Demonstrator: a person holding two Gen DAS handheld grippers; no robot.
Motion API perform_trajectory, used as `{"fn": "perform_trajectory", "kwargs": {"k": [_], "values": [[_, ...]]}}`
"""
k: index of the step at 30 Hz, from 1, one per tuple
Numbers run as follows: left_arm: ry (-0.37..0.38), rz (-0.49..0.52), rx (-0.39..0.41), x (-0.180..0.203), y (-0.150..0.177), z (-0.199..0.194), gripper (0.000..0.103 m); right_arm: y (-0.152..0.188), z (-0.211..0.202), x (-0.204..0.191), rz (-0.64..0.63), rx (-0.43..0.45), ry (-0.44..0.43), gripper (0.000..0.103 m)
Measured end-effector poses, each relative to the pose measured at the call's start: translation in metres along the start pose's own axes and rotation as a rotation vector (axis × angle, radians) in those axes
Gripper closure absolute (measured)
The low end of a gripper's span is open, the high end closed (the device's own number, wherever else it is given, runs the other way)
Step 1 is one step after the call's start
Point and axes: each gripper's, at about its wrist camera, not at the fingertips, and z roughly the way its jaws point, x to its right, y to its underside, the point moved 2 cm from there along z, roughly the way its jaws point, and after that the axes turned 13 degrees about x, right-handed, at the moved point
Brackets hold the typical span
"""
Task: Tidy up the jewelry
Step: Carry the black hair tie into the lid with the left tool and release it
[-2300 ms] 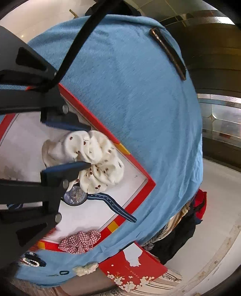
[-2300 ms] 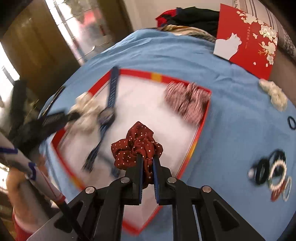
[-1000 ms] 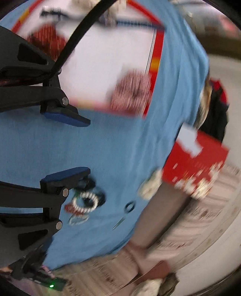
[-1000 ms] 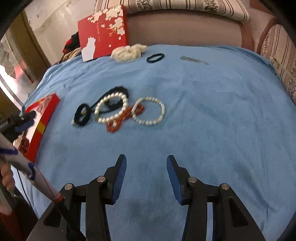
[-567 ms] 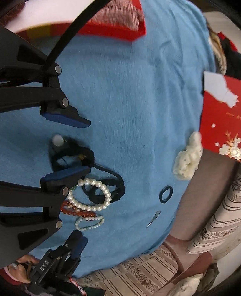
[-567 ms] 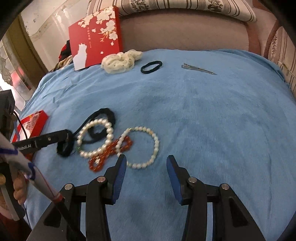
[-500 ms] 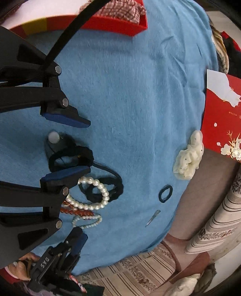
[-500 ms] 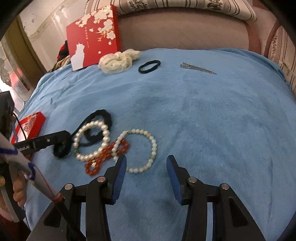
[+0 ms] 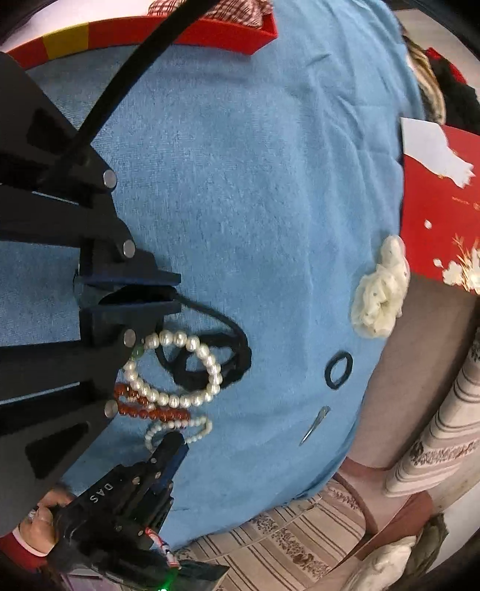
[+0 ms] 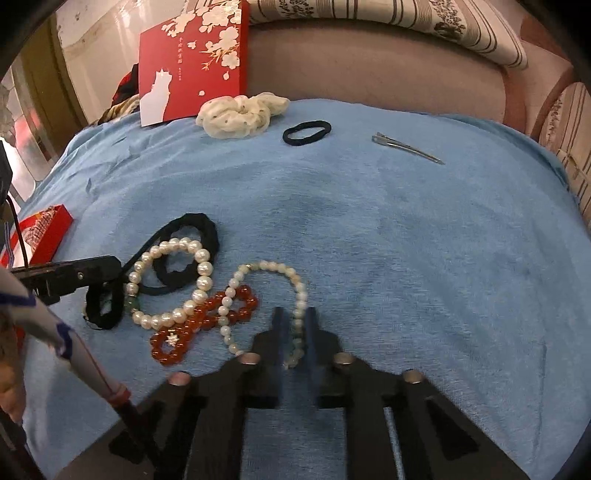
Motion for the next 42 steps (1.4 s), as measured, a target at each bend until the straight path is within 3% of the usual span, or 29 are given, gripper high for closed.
{"fn": "perform_trajectory", "kwargs": {"k": [9, 15, 22, 28, 34, 38, 42], "values": [[0.066, -0.111, 0.135, -0.018, -0.027, -0.055, 0.096, -0.024, -0.041, -0.002, 0.056, 0.077, -0.019, 0.097], [0.022, -0.229, 0.219, -0.068, -0.039, -0.098, 0.096, -0.042, -0.067, -0.036, 0.032, 0.106, -0.073, 0.097], [-0.090, -0.368, 0.263, -0.144, -0.033, -0.140, 0.096, -0.049, -0.076, -0.112, -0.012, 0.097, -0.216, 0.097], [-0.226, -0.498, 0.219, -0.211, -0.011, -0.154, 0.096, -0.058, -0.080, -0.197, -0.071, 0.089, -0.376, 0.097], [-0.333, -0.519, 0.167, -0.241, 0.003, -0.154, 0.096, -0.056, -0.072, -0.272, -0.119, 0.039, -0.490, 0.097], [-0.347, -0.557, 0.133, -0.257, 0.010, -0.149, 0.096, -0.042, -0.050, -0.308, -0.135, -0.029, -0.523, 0.097], [-0.361, -0.558, 0.123, -0.262, 0.014, -0.150, 0.096, -0.022, -0.023, -0.325, -0.164, -0.091, -0.488, 0.096]]}}
